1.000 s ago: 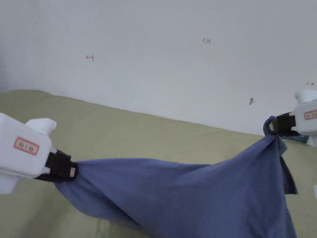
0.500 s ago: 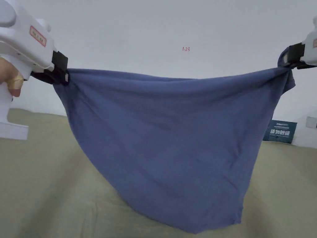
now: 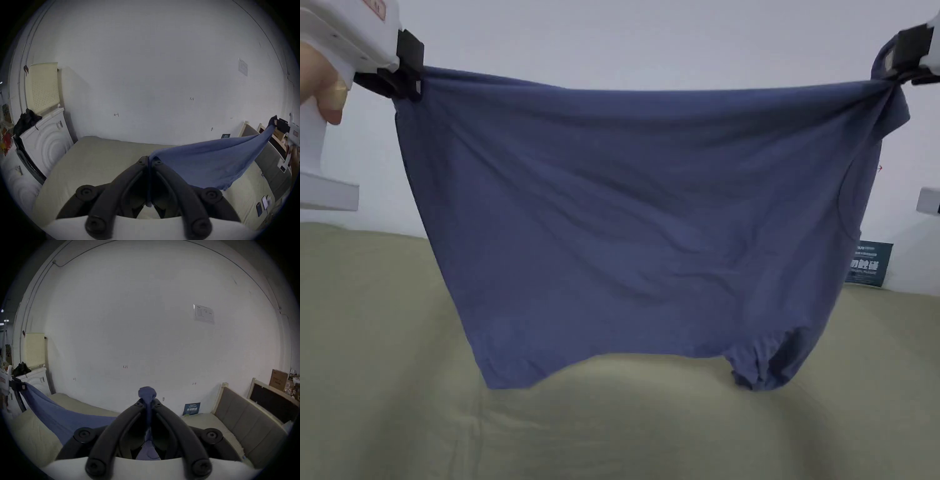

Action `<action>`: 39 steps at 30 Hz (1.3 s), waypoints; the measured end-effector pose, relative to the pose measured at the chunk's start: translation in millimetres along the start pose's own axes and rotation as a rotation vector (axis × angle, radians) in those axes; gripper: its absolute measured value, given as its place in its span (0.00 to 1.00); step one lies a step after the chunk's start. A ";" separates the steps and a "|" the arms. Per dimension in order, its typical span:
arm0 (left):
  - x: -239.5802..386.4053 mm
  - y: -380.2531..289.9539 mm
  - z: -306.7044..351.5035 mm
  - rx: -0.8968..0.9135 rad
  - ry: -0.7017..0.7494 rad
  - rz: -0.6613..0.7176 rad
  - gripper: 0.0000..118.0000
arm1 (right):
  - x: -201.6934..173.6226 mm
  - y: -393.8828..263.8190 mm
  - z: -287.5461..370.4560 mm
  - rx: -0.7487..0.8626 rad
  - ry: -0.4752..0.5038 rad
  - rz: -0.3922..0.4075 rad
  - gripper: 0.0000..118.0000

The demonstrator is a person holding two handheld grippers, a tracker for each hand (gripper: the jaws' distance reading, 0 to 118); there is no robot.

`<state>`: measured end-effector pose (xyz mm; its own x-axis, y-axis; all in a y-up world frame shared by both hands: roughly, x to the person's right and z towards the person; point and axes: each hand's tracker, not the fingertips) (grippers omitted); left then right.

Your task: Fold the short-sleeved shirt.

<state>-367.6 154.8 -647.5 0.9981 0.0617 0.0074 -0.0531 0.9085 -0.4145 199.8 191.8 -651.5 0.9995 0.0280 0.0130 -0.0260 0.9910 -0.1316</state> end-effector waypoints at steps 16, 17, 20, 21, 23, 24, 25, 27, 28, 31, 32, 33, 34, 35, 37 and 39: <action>-9.5 -138.1 22.0 -0.187 -0.127 -0.031 0.03 | 20.1 -157.8 82.3 -0.187 -0.005 -0.073 0.04; -12.4 -145.7 23.8 -0.193 -0.133 -0.031 0.03 | 22.2 -166.7 90.8 -0.205 -0.007 -0.071 0.04; -15.9 -175.1 34.3 -0.221 -0.154 -0.031 0.03 | 27.7 -193.2 117.4 -0.234 -0.002 -0.117 0.04; -17.0 -185.6 38.2 -0.239 -0.157 -0.024 0.03 | 29.4 -202.5 125.0 -0.249 0.006 -0.130 0.04; -20.3 -206.5 44.4 -0.270 -0.171 -0.009 0.03 | 29.3 -219.7 140.5 -0.276 0.000 -0.133 0.04; -21.5 -218.1 49.9 -0.281 -0.172 0.000 0.03 | 29.0 -228.3 149.8 -0.295 0.004 -0.135 0.04; -22.4 -227.5 54.8 -0.295 -0.181 0.013 0.03 | 28.4 -235.9 158.8 -0.302 0.001 -0.138 0.04; -27.9 -251.5 68.2 -0.314 -0.185 0.029 0.03 | 27.2 -253.7 183.0 -0.317 0.005 -0.140 0.04; -30.3 -260.6 73.1 -0.325 -0.188 0.035 0.03 | 26.5 -260.7 192.6 -0.317 0.007 -0.140 0.04; -37.2 -294.2 93.6 -0.357 -0.193 0.047 0.03 | 24.4 -287.3 226.0 -0.340 0.010 -0.172 0.04; -40.0 -306.0 101.0 -0.364 -0.192 0.051 0.03 | 23.7 -297.3 238.0 -0.348 0.002 -0.184 0.04; -40.8 -316.5 108.3 -0.370 -0.191 0.062 0.03 | 22.4 -306.4 246.7 -0.360 0.003 -0.187 0.04; -42.2 -326.6 114.5 -0.387 -0.184 0.065 0.03 | 21.2 -315.8 255.8 -0.379 0.007 -0.193 0.04; -43.5 -339.0 122.5 -0.384 -0.181 0.062 0.03 | 19.5 -325.8 265.3 -0.384 0.005 -0.202 0.04; -51.4 -358.7 127.4 -0.398 -0.184 0.056 0.03 | 20.5 -344.4 277.4 -0.409 0.000 -0.205 0.04; -55.8 -374.5 133.5 -0.432 -0.186 0.066 0.03 | 18.7 -361.0 291.7 -0.425 -0.003 -0.204 0.04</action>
<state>-407.7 -133.7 -371.2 0.9683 0.2220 0.1147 -0.0585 0.6476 -0.7597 223.1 -127.2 -314.6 0.9835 -0.1604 0.0838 0.1805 0.8349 -0.5199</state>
